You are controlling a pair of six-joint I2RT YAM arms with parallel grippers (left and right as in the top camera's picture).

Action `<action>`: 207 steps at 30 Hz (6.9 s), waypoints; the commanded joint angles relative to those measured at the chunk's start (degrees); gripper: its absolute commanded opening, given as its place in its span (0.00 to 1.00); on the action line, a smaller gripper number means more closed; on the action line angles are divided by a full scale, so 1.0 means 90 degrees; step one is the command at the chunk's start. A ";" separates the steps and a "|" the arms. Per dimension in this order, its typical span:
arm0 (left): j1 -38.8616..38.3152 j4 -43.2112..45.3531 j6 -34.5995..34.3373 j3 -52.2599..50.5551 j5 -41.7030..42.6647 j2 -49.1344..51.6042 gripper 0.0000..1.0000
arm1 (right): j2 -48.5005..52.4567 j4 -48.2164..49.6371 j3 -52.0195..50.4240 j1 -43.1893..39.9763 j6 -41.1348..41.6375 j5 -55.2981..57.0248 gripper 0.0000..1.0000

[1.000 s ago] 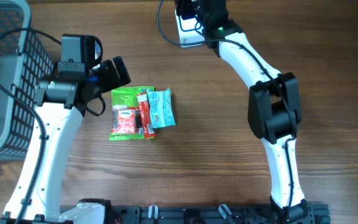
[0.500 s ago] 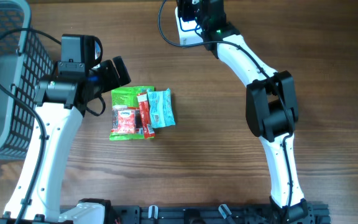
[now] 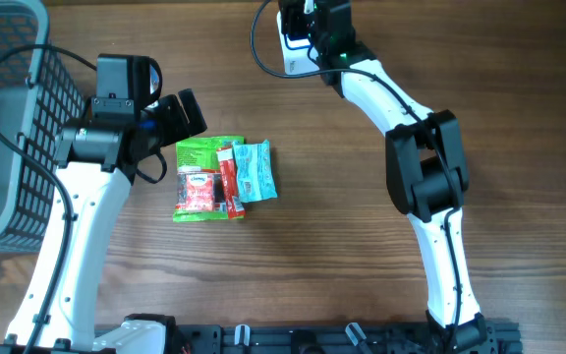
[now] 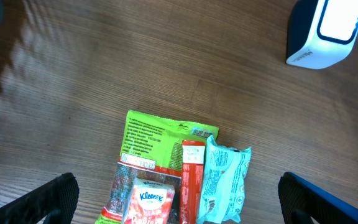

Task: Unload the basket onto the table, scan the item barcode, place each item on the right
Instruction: 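Carry the jar up to the white scanner, label facing it, then move the jar right and set it down, open the right gripper, then reach the right gripper to the mint-green wipes pack and grasp it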

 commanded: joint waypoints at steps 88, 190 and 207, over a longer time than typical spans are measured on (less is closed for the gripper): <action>0.0039 0.0010 0.0078 0.0051 -0.0083 -0.0029 1.00 | -0.3058 -0.7249 -0.3274 -0.3951 0.0080 0.0085 0.36; 0.0039 0.0007 0.0078 0.0051 -0.0083 -0.0027 1.00 | -0.3616 -0.3412 -0.5343 0.1664 0.2025 -0.0051 0.04; 0.0039 0.0007 0.0078 0.0051 -0.0085 -0.0027 1.00 | -0.4821 -0.3706 -0.5345 0.1282 0.1268 -0.1188 0.75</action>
